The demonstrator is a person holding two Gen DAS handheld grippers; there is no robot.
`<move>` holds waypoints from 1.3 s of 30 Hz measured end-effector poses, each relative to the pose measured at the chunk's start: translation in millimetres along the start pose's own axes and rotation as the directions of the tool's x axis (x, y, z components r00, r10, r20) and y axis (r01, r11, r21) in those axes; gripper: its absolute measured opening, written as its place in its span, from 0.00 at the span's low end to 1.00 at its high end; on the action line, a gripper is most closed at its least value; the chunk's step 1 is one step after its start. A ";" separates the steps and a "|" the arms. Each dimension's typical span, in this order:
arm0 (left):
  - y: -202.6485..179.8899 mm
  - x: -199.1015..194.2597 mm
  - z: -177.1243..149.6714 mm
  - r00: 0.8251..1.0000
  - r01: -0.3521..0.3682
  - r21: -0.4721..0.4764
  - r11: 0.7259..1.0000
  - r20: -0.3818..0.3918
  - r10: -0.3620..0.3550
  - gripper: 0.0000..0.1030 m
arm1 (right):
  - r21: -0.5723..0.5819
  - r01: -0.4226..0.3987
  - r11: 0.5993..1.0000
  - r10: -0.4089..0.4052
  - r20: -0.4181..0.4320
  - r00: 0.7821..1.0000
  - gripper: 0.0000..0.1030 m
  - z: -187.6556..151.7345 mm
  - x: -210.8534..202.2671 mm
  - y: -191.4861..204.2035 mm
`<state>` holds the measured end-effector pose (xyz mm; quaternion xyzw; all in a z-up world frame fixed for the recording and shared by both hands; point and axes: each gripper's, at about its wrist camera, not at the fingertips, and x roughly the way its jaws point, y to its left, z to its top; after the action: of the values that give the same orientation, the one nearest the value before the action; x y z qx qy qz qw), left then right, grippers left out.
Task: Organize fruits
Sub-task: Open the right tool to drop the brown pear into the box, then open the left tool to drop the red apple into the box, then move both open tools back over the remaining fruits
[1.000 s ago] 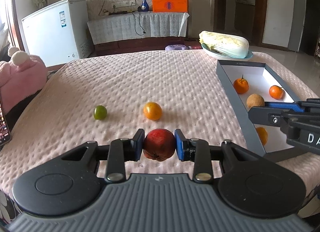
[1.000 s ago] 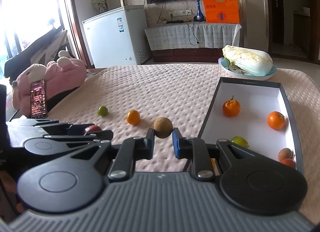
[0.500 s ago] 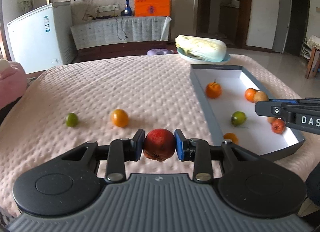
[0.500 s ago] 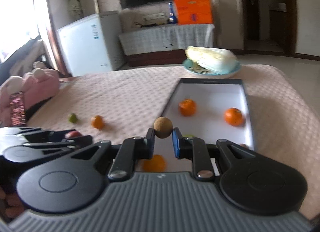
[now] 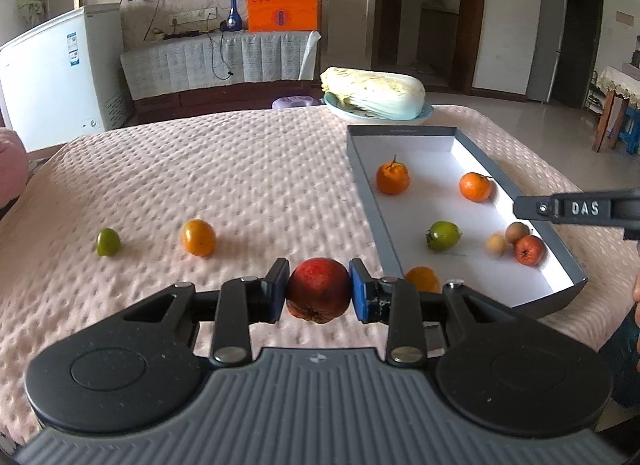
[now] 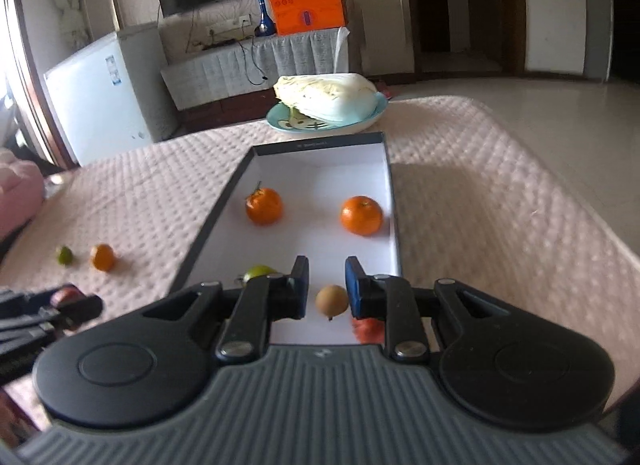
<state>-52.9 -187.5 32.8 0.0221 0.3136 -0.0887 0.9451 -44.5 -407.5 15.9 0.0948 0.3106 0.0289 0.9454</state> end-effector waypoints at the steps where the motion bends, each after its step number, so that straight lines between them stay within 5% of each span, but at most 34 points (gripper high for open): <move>1: -1.5 -0.5 0.4 1.000 0.002 0.005 1.000 0.005 -0.002 0.36 | 0.017 -0.011 1.000 0.011 0.013 1.000 0.23 1.3 -2.2 -1.4; 5: -7.0 -5.3 4.7 0.999 0.022 0.003 1.000 0.031 -0.023 0.37 | 0.036 -0.014 0.999 0.011 0.089 0.996 0.30 5.7 -14.4 -3.2; 10: -26.0 -5.2 14.6 0.997 0.052 0.034 0.998 0.063 -0.054 0.37 | -0.023 0.099 0.995 -0.096 0.111 0.989 0.30 8.1 -14.8 2.2; 26: -118.2 70.5 48.6 0.991 0.134 0.121 0.983 0.006 -0.136 0.37 | -0.004 0.207 0.978 -0.200 0.241 0.950 0.30 16.4 -29.9 -13.6; 29: -126.0 78.4 48.0 0.993 0.115 0.157 0.981 0.003 -0.117 0.42 | -0.001 0.212 0.977 -0.205 0.247 0.947 0.30 17.5 -30.9 -16.0; 32: -127.2 78.1 48.6 0.993 0.114 0.159 0.981 0.009 -0.117 0.60 | 0.012 0.216 0.976 -0.212 0.253 0.944 0.30 17.5 -32.3 -18.1; 39: -112.9 60.4 50.7 0.994 0.104 0.134 0.985 0.031 -0.109 0.62 | 0.025 0.228 0.973 -0.225 0.293 0.929 0.31 15.8 -36.5 -16.1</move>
<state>4.0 -312.7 38.9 0.0662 0.2899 -0.1602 0.9412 -64.6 -430.0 46.5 0.0571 0.1754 -0.0933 0.9784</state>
